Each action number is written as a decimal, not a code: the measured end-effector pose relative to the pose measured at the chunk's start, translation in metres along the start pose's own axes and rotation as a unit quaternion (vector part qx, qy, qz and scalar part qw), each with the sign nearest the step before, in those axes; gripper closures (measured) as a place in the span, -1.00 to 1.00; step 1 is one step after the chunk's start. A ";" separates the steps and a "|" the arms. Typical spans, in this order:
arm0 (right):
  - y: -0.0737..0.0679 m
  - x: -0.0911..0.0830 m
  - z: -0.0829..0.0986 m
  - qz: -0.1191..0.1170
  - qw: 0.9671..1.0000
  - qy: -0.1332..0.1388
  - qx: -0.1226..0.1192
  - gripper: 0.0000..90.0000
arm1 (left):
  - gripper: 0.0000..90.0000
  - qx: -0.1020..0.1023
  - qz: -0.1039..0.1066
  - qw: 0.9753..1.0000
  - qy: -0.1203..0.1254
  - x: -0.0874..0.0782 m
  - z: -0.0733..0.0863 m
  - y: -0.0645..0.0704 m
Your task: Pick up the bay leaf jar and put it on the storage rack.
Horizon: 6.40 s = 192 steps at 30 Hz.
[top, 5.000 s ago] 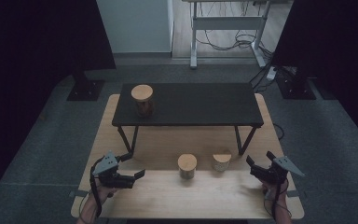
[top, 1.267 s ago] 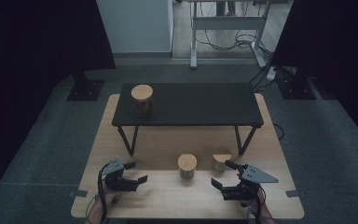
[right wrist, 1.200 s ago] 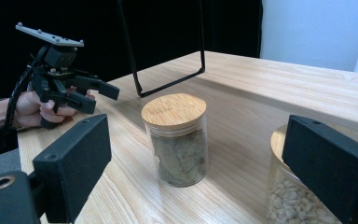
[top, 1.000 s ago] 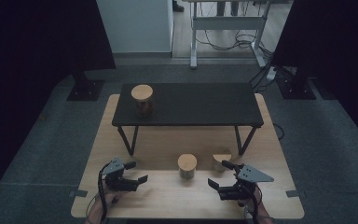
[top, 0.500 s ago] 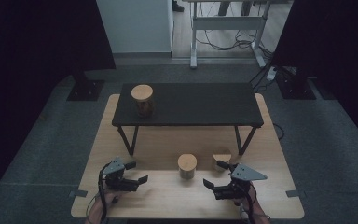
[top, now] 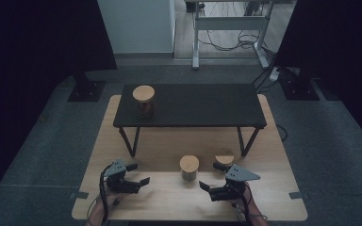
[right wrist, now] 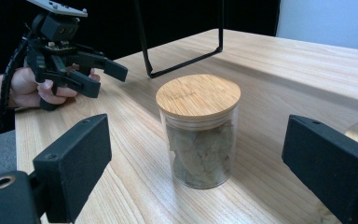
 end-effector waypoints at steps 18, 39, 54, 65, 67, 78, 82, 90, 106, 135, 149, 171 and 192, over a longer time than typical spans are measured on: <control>0.001 0.026 0.008 0.016 1.000 -0.018 0.003 -0.82 | -0.78 0.004 -0.001 1.000 -0.005 0.001 0.001 0.001; 0.000 0.046 0.014 0.028 0.999 -0.037 0.004 -0.80 | -0.78 0.006 0.002 1.000 -0.007 0.001 0.001 0.002; -0.001 0.060 0.015 0.049 0.998 -0.047 0.004 -0.78 | -0.78 0.007 0.005 1.000 -0.008 0.001 0.001 0.003; -0.004 0.074 0.017 0.067 0.996 -0.053 0.002 -0.76 | -0.78 0.008 0.005 1.000 -0.010 0.001 0.002 0.003; -0.004 0.076 0.018 0.070 0.996 -0.056 0.002 -0.76 | -0.78 0.008 0.005 1.000 -0.009 0.000 0.002 0.003; -0.004 0.087 0.020 0.093 0.994 -0.062 0.004 -0.71 | -0.78 0.008 0.005 1.000 -0.009 0.000 0.002 0.003; -0.003 0.090 0.020 0.099 0.993 -0.064 0.006 -0.68 | -0.78 0.008 0.006 1.000 -0.009 0.000 0.002 0.003; -0.003 0.094 0.019 0.101 0.992 -0.072 0.006 -0.48 | -0.78 0.008 0.006 1.000 -0.009 0.000 0.002 0.003; -0.002 0.087 0.016 0.084 0.994 -0.069 0.004 -0.46 | -0.78 0.008 0.005 1.000 -0.009 0.000 0.002 0.003; -0.018 0.053 -0.001 0.054 0.997 -0.048 -0.027 -0.46 | -0.78 0.009 0.004 1.000 -0.012 0.000 0.002 0.003; -0.019 0.043 -0.011 0.046 0.997 -0.040 -0.038 -0.46 | -0.78 0.009 0.003 1.000 -0.013 0.000 0.002 0.003; -0.021 0.026 -0.026 0.028 0.998 -0.021 -0.053 -0.46 | -0.78 0.010 0.003 1.000 -0.014 0.000 0.002 0.003; -0.021 0.018 -0.045 0.022 0.997 -0.006 -0.067 -0.46 | -0.78 0.010 0.002 1.000 -0.015 0.001 0.002 0.003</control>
Point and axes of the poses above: each handheld gripper's, and its own axes: x roughly forward along the jaws, z roughly out of its underside, y roughly to its right, the point moved 5 cm from there along x, roughly forward along the jaws, and after that the axes turned 3 degrees about y, right-handed, at the moved point
